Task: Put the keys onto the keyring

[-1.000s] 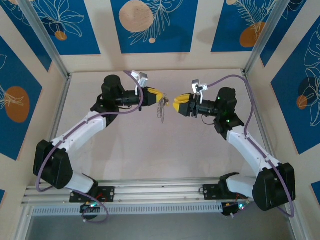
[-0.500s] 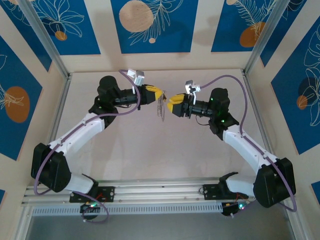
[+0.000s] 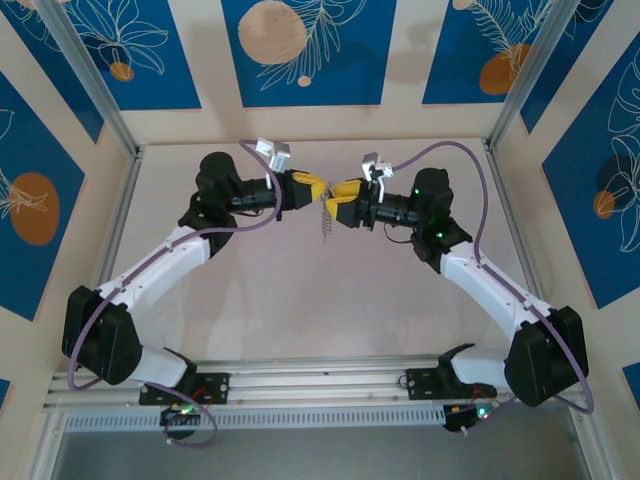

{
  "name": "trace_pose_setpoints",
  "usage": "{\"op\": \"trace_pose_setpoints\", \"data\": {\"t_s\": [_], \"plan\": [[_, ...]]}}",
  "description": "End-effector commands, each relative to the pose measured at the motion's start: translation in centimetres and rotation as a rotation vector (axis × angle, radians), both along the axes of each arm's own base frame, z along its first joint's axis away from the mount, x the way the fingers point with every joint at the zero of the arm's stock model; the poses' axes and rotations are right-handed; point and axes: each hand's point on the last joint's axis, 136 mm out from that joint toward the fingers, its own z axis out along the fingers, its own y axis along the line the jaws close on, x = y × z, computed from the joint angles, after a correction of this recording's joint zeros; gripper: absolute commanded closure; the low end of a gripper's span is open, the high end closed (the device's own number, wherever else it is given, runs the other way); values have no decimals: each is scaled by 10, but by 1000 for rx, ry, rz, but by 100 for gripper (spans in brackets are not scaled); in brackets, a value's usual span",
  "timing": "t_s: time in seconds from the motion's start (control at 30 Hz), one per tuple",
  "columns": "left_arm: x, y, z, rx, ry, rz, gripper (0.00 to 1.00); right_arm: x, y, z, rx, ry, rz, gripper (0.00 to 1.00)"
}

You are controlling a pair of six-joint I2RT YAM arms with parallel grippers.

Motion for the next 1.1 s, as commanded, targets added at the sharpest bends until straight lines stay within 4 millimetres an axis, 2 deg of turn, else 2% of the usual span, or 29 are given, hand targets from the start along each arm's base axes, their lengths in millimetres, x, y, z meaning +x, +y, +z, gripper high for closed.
{"op": "trace_pose_setpoints", "data": {"t_s": [0.0, 0.07, 0.23, 0.3, 0.57, 0.83, 1.07], "plan": [[-13, 1, 21, -37, -56, -17, 100, 5, 5, 9, -6, -44, -2, 53], [-13, 1, 22, -37, -56, -17, 100, 4, 5, 7, -11, -40, 1, 59], [-12, 1, 21, -35, -55, -16, 100, -1, 3, 5, -19, -43, 8, 92], [-12, 1, 21, -35, -58, -14, 100, -5, 2, 4, -24, -48, 12, 100], [-10, 3, 25, -43, -76, 17, 100, -17, -3, -5, -45, -33, 20, 100], [-8, 5, 29, -52, -88, 39, 100, -26, 0, -22, -61, 0, 40, 100], [-7, 4, 29, -56, -84, 36, 100, -27, 7, -22, -56, 5, 56, 100]]}}
